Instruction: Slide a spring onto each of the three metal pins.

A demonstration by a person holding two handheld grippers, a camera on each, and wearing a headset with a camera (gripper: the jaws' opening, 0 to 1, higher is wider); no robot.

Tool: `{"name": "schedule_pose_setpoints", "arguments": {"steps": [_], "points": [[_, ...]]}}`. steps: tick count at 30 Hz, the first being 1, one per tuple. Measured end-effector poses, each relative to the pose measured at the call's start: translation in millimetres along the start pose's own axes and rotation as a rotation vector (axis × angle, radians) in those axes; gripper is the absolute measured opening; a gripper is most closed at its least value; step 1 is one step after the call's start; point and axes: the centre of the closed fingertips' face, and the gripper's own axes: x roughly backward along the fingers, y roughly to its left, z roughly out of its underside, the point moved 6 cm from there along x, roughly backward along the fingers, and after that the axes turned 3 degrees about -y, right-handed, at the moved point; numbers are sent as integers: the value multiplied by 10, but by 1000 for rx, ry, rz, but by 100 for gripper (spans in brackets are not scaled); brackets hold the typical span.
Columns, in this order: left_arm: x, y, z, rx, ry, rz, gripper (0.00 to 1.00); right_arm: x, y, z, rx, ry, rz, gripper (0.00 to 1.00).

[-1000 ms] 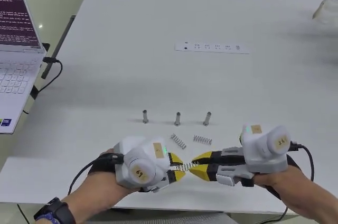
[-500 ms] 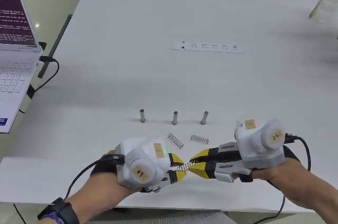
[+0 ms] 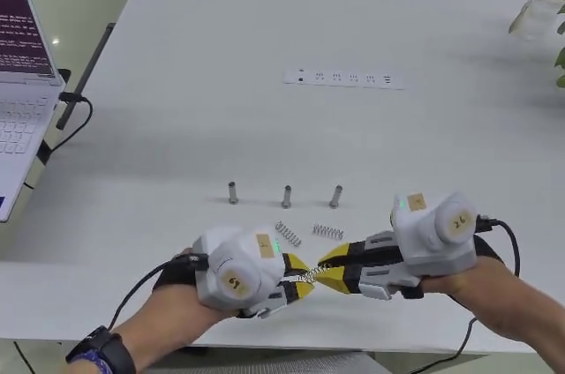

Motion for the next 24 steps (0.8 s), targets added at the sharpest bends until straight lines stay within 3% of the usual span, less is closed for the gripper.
{"name": "schedule_pose_setpoints", "arguments": {"steps": [15, 24], "points": [[-1, 5, -147, -13, -51, 18, 2, 73, 10, -189, 214, 153, -59, 11], [8, 18, -231, -26, -73, 29, 2, 87, 18, -196, 339, 261, -101, 12]]}}
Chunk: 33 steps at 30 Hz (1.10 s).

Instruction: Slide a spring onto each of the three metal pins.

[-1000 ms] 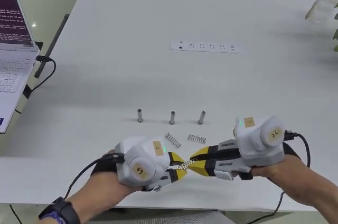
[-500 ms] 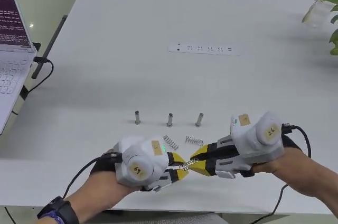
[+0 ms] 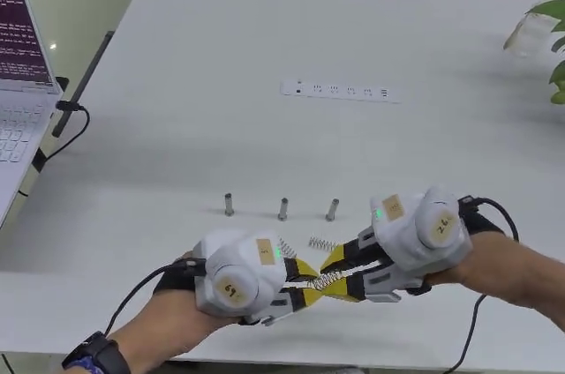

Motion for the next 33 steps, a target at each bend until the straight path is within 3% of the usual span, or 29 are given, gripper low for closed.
{"name": "schedule_pose_setpoints", "arguments": {"steps": [7, 17, 33], "points": [[-1, 11, -42, -4, -11, 3, 2, -18, 3, -25, 48, 30, -24, 11], [-6, -21, -14, -6, -5, 20, 2, -48, 18, -22, 113, 74, -52, 9], [-6, 25, 76, 37, 1, -9, 5, -105, -45, -5, 113, 86, -33, 8]]}}
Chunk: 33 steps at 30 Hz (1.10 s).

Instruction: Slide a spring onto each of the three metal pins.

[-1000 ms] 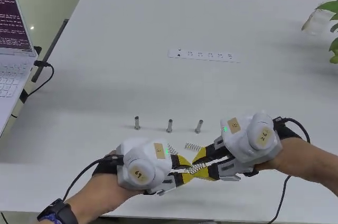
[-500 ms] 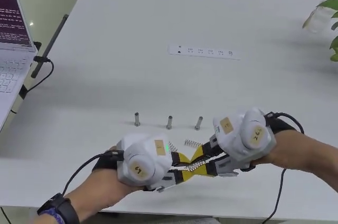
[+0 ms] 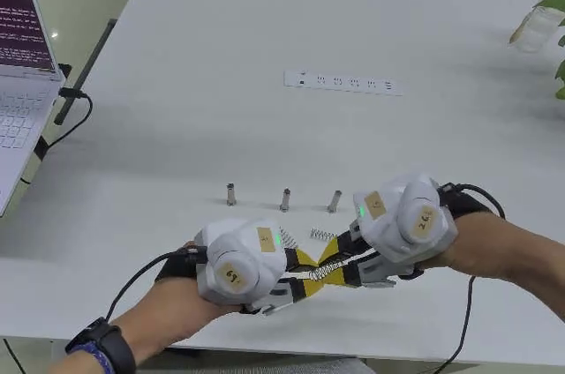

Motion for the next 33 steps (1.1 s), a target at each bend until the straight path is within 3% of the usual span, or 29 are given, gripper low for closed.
{"name": "schedule_pose_setpoints", "arguments": {"steps": [11, 16, 33], "points": [[161, 65, 108, 59, -2, -50, 11, -5, -60, 52, -35, -2, 28, 8], [274, 120, 151, 106, -20, -99, 14, -12, -93, 119, -63, -3, 49, 8], [612, 345, 377, 196, -22, -221, 21, 3, -184, 227, -125, -11, 84, 8]]}}
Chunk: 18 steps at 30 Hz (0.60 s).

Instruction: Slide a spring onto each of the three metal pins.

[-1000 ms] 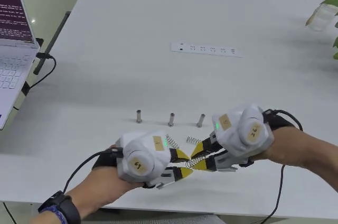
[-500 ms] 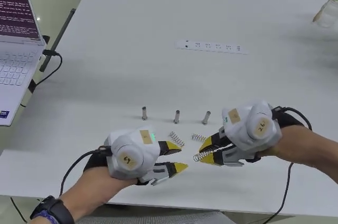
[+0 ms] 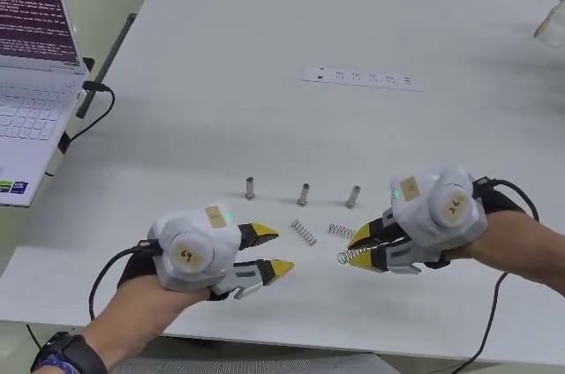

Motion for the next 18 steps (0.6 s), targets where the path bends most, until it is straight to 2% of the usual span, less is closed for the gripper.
{"name": "schedule_pose_setpoints", "arguments": {"steps": [10, 18], "points": [[250, 191, 164, 55, 4, -83, 26, -94, -89, -29, -4, 15, -1, 8], [436, 293, 258, 87, 0, -139, 32, -195, -206, -148, 12, 20, -6, 8]]}}
